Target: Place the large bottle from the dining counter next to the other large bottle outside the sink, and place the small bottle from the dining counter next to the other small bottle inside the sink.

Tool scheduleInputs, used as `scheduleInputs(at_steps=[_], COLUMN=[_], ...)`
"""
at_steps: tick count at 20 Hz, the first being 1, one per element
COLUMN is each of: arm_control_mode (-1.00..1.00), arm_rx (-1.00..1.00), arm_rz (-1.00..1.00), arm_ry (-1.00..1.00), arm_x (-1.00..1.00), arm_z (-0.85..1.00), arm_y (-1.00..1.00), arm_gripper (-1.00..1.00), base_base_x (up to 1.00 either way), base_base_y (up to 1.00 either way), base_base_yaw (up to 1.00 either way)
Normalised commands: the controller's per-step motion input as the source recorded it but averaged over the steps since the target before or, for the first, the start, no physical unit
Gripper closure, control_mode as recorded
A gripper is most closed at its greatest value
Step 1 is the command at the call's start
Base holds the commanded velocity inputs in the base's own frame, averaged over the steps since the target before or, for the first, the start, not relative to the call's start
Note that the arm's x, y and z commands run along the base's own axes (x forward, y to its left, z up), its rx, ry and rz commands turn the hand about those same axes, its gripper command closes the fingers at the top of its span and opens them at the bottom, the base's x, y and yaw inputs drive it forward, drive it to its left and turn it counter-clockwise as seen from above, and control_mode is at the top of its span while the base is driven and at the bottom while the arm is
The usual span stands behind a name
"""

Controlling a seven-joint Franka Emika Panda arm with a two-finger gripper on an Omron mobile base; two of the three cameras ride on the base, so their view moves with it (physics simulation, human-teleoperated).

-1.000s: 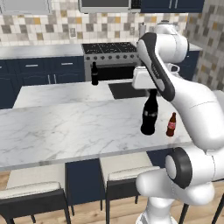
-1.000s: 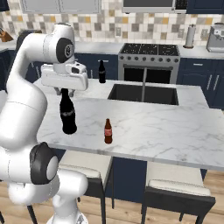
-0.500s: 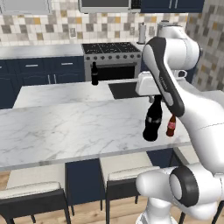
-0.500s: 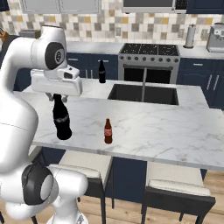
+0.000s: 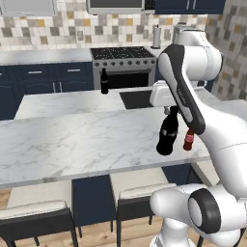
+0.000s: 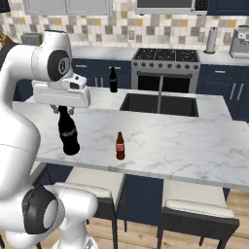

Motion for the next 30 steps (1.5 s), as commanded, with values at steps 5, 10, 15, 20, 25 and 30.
scheduleInputs(at_steps=[5,10,15,20,25,30], arm_control_mode=[-1.0,1.0,1.0,1.0,1.0,1.0], arm_rx=[0.0,0.0,0.0,0.0,0.0,0.0], arm_rz=[0.0,0.0,0.0,0.0,0.0,0.0], arm_ry=[0.0,0.0,0.0,0.0,0.0,0.0], arm_x=[0.0,0.0,0.0,0.0,0.0,0.0], arm_z=[0.0,0.0,0.0,0.0,0.0,0.0], arm_y=[0.0,0.0,0.0,0.0,0.0,0.0], arm_gripper=[1.0,1.0,1.0,1.0,1.0,1.0], base_base_x=[0.0,-0.09,-0.79,-0.49,0.0,0.04], base_base_y=[0.0,0.05,1.0,1.0,1.0,1.0], base_base_yaw=[0.0,0.0,0.03,-0.04,-0.36,-0.47])
